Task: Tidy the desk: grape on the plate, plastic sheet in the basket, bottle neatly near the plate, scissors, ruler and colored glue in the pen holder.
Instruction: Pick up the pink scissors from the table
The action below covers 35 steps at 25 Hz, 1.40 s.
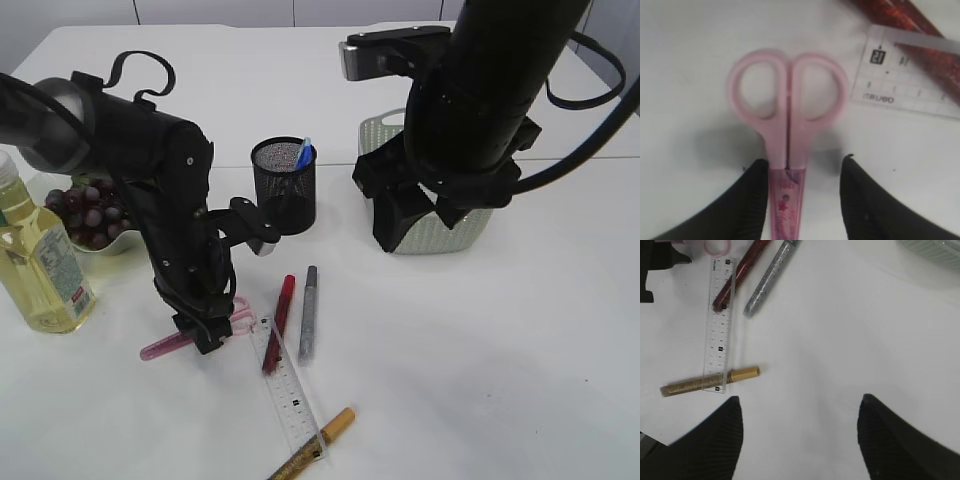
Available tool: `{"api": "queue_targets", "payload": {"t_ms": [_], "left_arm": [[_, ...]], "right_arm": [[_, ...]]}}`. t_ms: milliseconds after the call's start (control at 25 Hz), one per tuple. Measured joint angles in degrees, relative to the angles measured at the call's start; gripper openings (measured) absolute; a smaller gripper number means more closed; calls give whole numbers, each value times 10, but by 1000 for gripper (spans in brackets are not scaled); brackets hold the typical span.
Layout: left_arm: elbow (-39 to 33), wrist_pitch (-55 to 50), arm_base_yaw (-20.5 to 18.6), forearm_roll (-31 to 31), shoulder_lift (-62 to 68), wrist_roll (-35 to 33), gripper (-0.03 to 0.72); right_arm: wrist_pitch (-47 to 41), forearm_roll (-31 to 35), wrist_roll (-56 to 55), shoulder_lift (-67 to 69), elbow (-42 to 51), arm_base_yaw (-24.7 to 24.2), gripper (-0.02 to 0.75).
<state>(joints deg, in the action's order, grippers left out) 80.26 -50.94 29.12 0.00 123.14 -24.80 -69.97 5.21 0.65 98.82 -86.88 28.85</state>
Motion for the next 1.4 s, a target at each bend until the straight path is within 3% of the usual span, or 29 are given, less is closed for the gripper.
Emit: {"api": "queue_targets", "payload": {"t_ms": [640, 960, 1400], "left_arm": [[1, 17, 0, 3, 8, 0, 344], [1, 13, 0, 4, 8, 0, 160], [4, -19, 0, 0, 9, 79, 137]], "right_arm": [[0, 0, 0, 0, 0, 0, 524], [0, 0, 1, 0, 0, 0, 524], [0, 0, 1, 0, 0, 0, 524]]}}
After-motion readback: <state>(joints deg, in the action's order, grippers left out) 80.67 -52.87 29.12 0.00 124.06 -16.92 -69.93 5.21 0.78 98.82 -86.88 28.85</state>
